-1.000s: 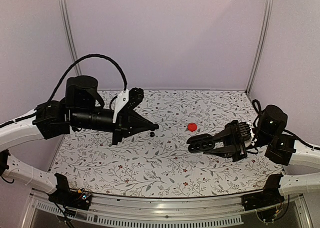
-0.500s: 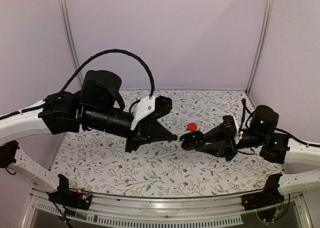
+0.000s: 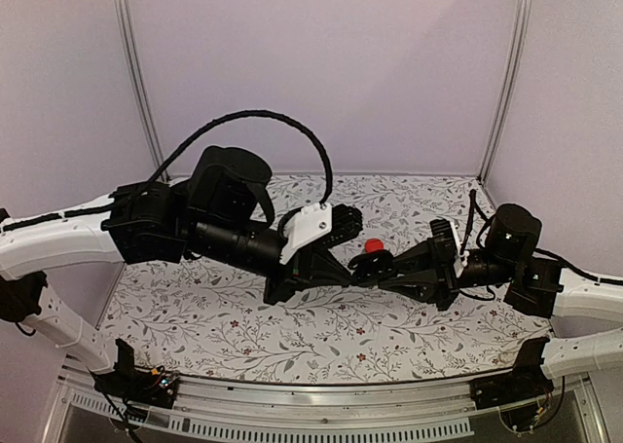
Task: Insert the wireless bluetooth earbuds into the charging case
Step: Insert the left earbud into the left side groove of the charging case.
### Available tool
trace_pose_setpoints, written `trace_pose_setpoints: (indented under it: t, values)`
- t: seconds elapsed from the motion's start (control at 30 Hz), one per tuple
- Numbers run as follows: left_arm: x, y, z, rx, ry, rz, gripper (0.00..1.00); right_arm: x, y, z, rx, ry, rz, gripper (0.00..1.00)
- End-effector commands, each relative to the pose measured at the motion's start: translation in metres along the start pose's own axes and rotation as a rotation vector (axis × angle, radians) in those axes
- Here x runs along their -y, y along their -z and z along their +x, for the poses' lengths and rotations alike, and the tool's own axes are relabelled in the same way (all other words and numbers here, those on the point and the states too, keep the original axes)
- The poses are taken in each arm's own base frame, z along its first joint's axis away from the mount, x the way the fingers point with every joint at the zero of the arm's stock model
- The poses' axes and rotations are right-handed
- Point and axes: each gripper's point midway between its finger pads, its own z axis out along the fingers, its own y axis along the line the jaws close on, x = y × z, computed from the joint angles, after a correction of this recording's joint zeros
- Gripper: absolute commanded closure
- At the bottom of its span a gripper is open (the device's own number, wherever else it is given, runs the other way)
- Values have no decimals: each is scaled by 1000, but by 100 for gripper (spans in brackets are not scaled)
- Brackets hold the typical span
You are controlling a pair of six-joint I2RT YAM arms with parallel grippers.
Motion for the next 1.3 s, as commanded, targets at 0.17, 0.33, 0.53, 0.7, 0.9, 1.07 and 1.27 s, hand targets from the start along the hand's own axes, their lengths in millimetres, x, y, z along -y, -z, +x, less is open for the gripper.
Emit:
trace_pose_setpoints:
  t: [0.17,0.33,0.53,0.7,0.9,1.07,1.27]
  values:
    - [-1,-7,-13,24,-19,-16,100,3,0,-10,19,8,12,100]
    - [-4,-8,-14,16,-18,-28,100,2,-1,-6,9,8,6,100]
    - [-9,-11,-13,2,-17,-55,100,0,-1,-7,10,10,-6,100]
    - [-12,-15,-13,-5,-15,-65,100,1,-2,-9,12,12,2,100]
    - [-15,-21,-6,-25,-1,-78,100,5,-1,-10,21,20,27,100]
    - [-18,-26,-6,-33,19,-88,100,5,1,-13,31,28,33,100]
    - [-15,-31,-9,-19,34,-60,100,5,4,-15,43,37,51,100]
